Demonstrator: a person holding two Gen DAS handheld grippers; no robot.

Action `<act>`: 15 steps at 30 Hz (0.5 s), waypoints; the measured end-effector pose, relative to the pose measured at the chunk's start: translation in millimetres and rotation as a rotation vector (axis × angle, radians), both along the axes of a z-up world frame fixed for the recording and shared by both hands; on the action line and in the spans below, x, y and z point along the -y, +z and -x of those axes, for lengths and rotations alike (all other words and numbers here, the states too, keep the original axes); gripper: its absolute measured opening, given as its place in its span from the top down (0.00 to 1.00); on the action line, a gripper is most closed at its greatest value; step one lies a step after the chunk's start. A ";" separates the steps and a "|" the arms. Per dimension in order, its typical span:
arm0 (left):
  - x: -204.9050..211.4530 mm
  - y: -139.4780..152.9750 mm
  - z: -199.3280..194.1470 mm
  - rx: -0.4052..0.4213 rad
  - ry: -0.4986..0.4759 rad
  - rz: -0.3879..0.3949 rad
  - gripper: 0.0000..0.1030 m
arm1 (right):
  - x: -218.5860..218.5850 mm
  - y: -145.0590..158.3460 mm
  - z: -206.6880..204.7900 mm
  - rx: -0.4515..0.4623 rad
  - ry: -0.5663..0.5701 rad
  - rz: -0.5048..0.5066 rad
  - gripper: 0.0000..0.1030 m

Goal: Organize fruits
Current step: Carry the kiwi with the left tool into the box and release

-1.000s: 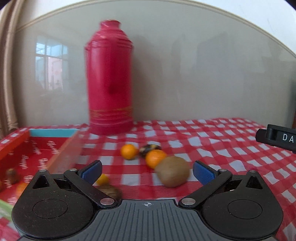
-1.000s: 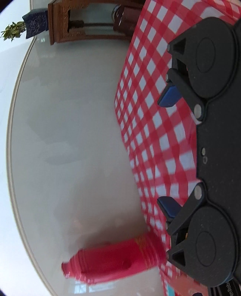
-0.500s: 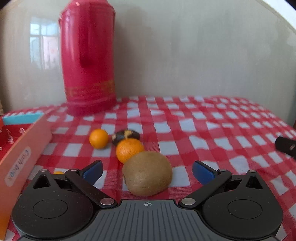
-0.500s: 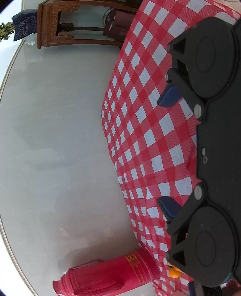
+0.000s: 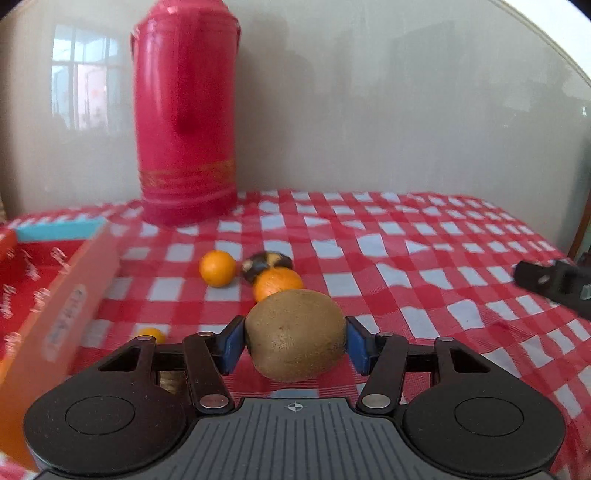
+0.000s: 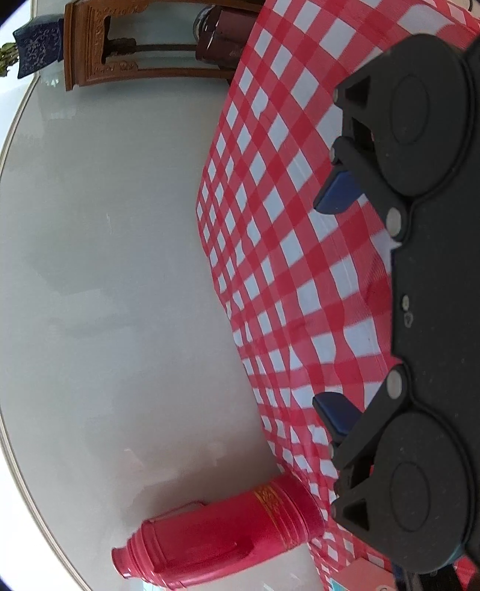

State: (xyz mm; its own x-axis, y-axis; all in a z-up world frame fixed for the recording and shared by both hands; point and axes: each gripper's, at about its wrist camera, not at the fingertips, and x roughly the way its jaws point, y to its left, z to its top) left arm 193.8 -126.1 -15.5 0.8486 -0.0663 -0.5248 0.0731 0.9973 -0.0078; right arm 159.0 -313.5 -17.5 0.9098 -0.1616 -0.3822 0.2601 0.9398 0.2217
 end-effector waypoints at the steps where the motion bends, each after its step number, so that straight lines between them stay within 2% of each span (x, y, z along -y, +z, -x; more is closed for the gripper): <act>1: -3.5 4.7 5.0 0.012 0.003 -0.007 0.45 | -3.8 0.1 -0.8 -0.001 0.007 -0.002 0.06; 8: -52.3 36.1 32.7 0.084 0.078 -0.027 0.45 | -31.3 -1.2 -1.7 -0.021 0.058 -0.016 0.06; 15: -121.6 44.4 49.4 0.113 0.224 -0.040 0.45 | -67.9 -2.4 -1.2 -0.029 0.125 0.019 0.06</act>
State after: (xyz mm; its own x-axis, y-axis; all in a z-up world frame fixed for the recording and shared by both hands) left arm 144.3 -4.6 29.0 0.8933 0.1490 -0.4240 -0.1515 0.9881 0.0280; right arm 160.2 -245.6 -19.8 0.9118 -0.0548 -0.4070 0.1467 0.9692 0.1980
